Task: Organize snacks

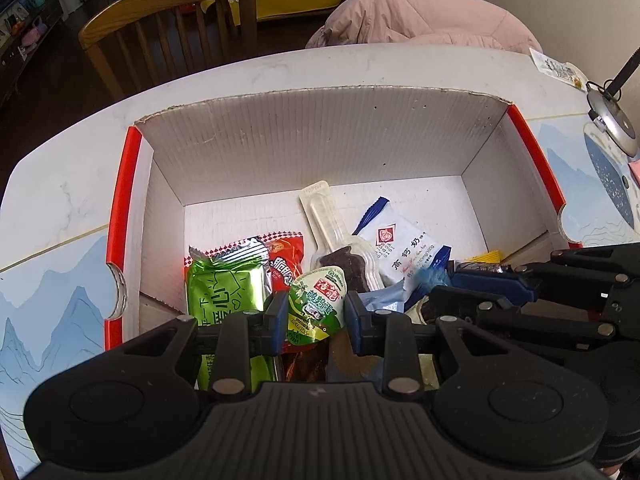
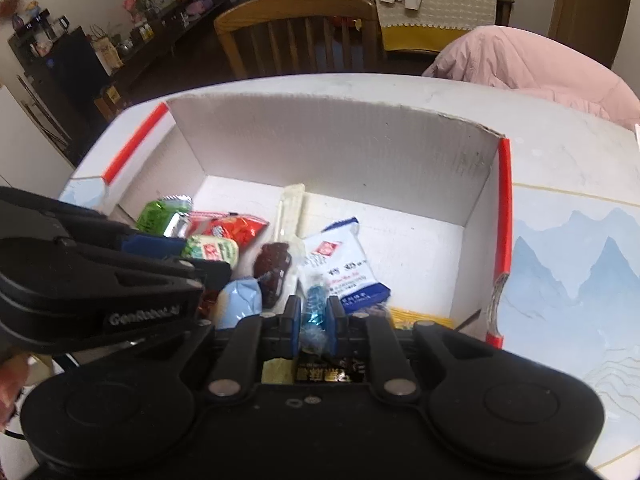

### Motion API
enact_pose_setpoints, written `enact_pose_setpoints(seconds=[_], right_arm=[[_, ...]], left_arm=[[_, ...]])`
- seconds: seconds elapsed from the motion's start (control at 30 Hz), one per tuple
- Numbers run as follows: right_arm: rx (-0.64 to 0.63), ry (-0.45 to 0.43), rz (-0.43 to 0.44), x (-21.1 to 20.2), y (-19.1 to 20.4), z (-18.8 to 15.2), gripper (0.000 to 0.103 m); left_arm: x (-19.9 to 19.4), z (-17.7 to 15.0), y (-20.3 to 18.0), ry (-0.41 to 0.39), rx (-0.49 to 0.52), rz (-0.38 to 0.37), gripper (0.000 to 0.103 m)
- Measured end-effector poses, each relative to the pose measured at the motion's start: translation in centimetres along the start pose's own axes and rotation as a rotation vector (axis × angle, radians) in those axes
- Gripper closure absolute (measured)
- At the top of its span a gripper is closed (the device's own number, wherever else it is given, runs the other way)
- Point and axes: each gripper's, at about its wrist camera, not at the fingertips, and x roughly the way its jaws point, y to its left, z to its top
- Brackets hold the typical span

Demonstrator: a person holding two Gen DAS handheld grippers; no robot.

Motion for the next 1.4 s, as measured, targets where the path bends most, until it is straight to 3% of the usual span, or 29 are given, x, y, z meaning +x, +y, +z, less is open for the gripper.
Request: enact_pose_setpoints(seconds=[0.43,0.53,0.77,1.4], right_arm=[[0.004,-0.01,-0.034,-1.7,0.7,-0.7,0.078],[0.016,-0.033,-0.029,-2.9,0.6,-0.9,0.075],[0.013,-0.099,-0.023,-6.5,1.8,-1.6,0.067],[0.029,-0.288,-0.01,-14.7,4.8,-5.4,0.043]], left_arm=[[-2.1,-1.0,0.6,-0.041,-0.012,-0.038,0.07],[-3.2,-1.4,0.9,-0.063,-0.021,-0.049,0.062],[-6.4,-2.6,1.5,-0.115,-0.028,-0.064,0.062],[-16.0,-8.4,2.3,-0.302,-0.032,-0.096,0.041]])
